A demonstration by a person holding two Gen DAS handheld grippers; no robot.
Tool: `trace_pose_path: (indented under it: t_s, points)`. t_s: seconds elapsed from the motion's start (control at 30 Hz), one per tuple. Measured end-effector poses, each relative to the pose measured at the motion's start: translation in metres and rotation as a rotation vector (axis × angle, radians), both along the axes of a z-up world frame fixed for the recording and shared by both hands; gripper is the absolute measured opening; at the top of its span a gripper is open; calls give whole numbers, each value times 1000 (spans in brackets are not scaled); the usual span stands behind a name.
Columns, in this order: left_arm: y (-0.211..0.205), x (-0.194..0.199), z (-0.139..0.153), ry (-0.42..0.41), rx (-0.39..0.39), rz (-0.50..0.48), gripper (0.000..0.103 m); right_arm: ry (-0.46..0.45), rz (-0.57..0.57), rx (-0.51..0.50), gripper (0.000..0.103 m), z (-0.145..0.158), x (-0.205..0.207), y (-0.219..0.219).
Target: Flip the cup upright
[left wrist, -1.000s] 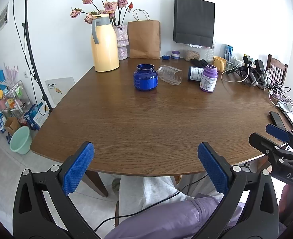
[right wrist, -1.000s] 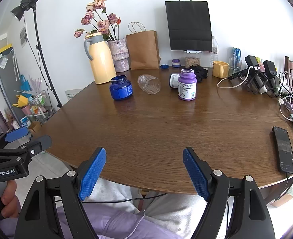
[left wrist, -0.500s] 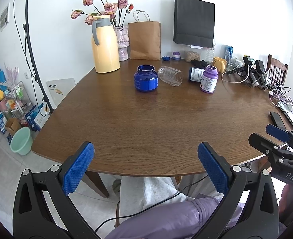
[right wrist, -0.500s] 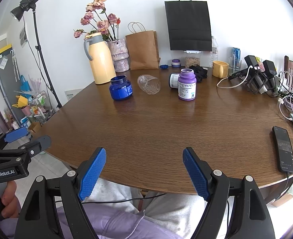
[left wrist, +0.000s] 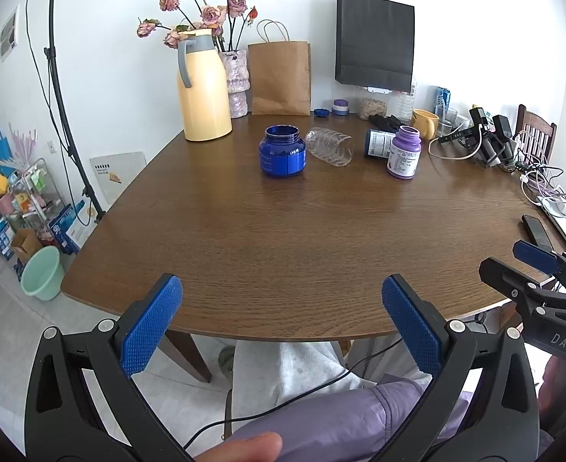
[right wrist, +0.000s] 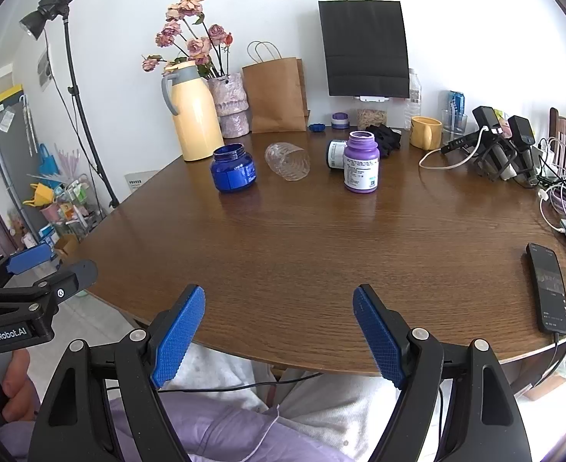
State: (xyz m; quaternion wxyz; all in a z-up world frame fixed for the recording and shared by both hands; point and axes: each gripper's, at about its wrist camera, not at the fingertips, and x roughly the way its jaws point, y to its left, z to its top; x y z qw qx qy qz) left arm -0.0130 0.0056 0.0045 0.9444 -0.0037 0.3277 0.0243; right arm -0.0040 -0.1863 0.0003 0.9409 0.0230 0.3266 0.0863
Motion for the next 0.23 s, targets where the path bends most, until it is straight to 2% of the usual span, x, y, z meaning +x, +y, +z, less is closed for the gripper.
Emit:
trace_pose_path:
  t_s: [0.23]
  points:
    - [0,-2,0,-4,-1,-2,103,1,-1,-1,83,-1,1,1]
